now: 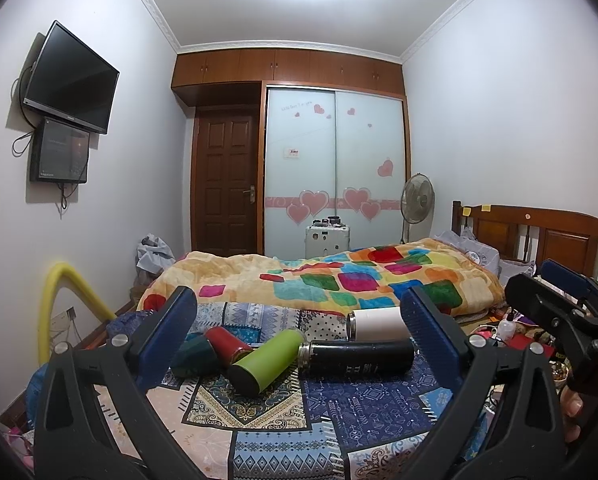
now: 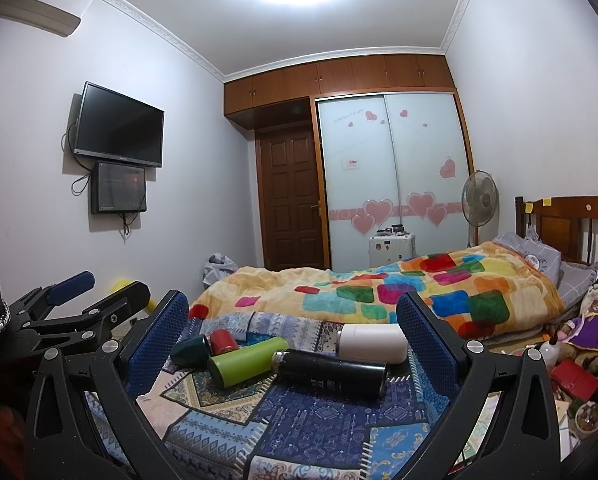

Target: Flip cup upright

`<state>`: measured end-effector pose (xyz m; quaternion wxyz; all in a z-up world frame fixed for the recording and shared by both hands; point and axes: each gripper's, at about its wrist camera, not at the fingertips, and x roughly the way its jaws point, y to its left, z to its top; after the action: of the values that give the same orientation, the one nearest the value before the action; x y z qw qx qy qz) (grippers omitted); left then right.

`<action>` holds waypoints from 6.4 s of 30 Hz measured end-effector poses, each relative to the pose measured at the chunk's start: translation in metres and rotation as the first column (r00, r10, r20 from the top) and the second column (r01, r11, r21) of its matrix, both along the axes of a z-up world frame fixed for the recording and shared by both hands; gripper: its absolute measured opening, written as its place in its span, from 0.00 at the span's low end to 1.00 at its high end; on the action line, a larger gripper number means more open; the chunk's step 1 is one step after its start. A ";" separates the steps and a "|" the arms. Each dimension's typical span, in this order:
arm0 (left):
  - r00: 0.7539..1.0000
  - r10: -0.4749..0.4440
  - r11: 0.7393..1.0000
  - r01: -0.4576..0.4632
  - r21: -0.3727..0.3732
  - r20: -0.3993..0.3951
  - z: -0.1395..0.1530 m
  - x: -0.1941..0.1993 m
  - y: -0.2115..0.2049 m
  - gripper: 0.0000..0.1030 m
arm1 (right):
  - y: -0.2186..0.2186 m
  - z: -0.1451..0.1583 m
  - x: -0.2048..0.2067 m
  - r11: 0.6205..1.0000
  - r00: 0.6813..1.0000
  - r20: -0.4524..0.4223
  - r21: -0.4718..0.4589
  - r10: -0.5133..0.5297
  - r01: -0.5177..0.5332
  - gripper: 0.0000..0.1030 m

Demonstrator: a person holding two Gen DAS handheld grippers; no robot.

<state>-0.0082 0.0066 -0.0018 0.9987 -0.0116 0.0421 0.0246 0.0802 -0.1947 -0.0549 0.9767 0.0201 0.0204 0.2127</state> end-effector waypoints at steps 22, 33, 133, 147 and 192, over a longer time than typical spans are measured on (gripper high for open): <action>0.999 -0.011 1.000 0.011 -0.009 -0.032 -0.010 0.018 0.002 1.00 | 0.000 -0.007 0.013 1.000 0.999 -0.034 -0.026 -0.009 0.008 1.00; 0.988 -0.083 0.996 0.081 -0.022 -0.126 -0.035 0.069 0.001 1.00 | -0.006 -0.024 0.076 0.980 0.992 -0.121 -0.201 -0.030 0.005 1.00; 0.962 -0.033 0.999 0.025 -0.033 -0.272 -0.079 0.121 0.020 1.00 | 0.043 -0.055 0.163 0.851 0.820 -0.523 -0.298 0.233 -0.432 0.60; 0.958 -0.025 0.999 0.014 -0.042 -0.285 -0.081 0.092 0.025 1.00 | 0.047 -0.086 0.130 0.854 0.808 -0.538 -0.278 0.241 -0.440 0.60; 0.866 -0.028 1.000 0.020 -0.021 -0.500 -0.159 0.128 0.029 1.00 | 0.016 -0.127 0.159 0.850 0.799 -0.599 -0.396 0.048 -0.348 0.60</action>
<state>0.1201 0.0356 -0.1609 0.9539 -0.0117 0.2997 0.0142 0.2390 -0.1791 -0.1820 0.8692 -0.1663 0.3650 0.2893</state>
